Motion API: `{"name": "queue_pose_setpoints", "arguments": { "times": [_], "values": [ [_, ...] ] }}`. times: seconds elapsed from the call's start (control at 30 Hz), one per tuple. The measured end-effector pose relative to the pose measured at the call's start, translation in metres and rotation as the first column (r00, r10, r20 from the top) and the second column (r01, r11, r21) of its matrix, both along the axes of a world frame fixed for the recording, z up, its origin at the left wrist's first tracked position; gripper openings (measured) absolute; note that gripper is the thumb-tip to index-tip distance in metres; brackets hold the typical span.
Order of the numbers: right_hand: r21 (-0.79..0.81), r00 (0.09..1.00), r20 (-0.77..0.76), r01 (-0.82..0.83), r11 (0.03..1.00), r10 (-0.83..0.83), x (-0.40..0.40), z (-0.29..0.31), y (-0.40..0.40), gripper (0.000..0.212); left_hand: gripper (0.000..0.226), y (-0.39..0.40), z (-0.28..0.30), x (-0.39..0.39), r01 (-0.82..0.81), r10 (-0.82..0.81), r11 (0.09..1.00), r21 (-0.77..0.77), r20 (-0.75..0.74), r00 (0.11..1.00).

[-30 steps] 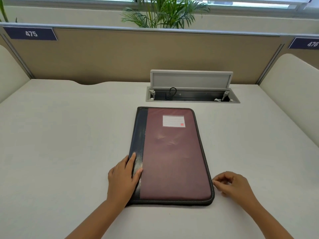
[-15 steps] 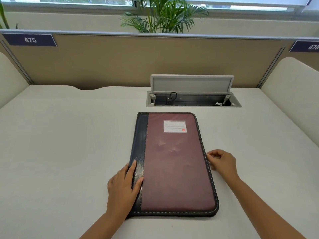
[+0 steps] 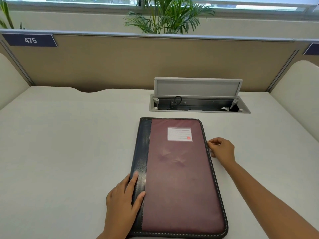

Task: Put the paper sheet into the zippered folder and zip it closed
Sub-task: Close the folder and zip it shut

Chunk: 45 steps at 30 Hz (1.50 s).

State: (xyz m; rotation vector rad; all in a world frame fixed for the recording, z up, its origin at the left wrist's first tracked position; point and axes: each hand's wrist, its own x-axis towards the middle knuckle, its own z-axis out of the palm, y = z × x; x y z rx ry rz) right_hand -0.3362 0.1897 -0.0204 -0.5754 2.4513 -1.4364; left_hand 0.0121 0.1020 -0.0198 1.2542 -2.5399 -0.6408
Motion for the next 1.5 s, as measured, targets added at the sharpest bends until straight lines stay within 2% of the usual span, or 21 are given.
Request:
{"name": "queue_pose_setpoints", "arguments": {
  "times": [0.2,0.37,0.53,0.7,0.8,0.9,1.0,1.1,1.17,1.3,1.4,1.5],
  "values": [
    [0.087,0.998,-0.041,-0.032,0.996,0.036,-0.03,0.001,-0.023,0.006,0.092,-0.004,0.006,-0.003,0.011,-0.013,0.999,0.039,0.053,0.998],
    [0.138,0.99,-0.116,-0.058,0.989,0.074,-0.05,0.0,-0.043,0.011,0.084,-0.006,0.015,-0.004,0.033,-0.039,0.999,0.042,0.128,0.991],
    [0.3,0.939,-0.272,-0.123,0.946,0.209,-0.068,0.001,-0.064,0.011,0.076,-0.008,0.021,-0.002,0.058,-0.064,0.998,0.038,0.16,0.985],
    [0.384,0.905,-0.264,-0.219,0.897,0.334,-0.086,0.008,-0.085,0.016,0.063,-0.008,0.025,-0.004,0.062,-0.072,0.996,0.071,0.143,0.987],
    [0.496,0.832,-0.258,-0.322,0.807,0.491,-0.101,0.02,-0.092,0.01,0.062,-0.009,0.029,-0.006,0.054,-0.065,0.995,0.081,0.14,0.988],
    [0.642,0.697,-0.24,-0.408,0.649,0.675,-0.113,0.037,-0.102,0.005,0.061,-0.01,0.032,-0.009,0.052,-0.063,0.995,0.081,0.137,0.989],
    [0.725,0.557,-0.248,-0.436,0.533,0.793,-0.11,0.054,-0.124,0.001,0.061,-0.012,0.036,-0.012,0.059,-0.068,0.996,0.068,0.142,0.987],
    [0.778,0.399,-0.264,-0.45,0.439,0.878,-0.095,0.059,-0.155,0.007,0.075,-0.016,0.035,-0.014,0.072,-0.074,0.997,0.019,0.159,0.985],
    [0.796,0.329,-0.263,-0.458,0.396,0.907,-0.084,0.058,-0.172,0.008,0.083,-0.019,0.032,-0.015,0.075,-0.064,0.995,-0.061,0.16,0.985],
    [0.815,0.278,-0.253,-0.455,0.359,0.927,-0.074,0.054,-0.19,0.012,0.084,-0.023,0.031,-0.017,0.126,-0.103,0.985,-0.121,0.177,0.979],
    [0.802,0.287,-0.283,-0.452,0.39,0.915,-0.072,0.054,-0.196,0.014,0.084,-0.025,0.028,-0.017,0.171,-0.154,0.983,-0.073,0.195,0.969],
    [0.776,0.298,-0.3,-0.476,0.414,0.906,-0.066,0.054,-0.201,0.014,0.085,-0.029,0.023,-0.016,0.18,-0.161,0.978,-0.1,0.174,0.972]
  ]
}}
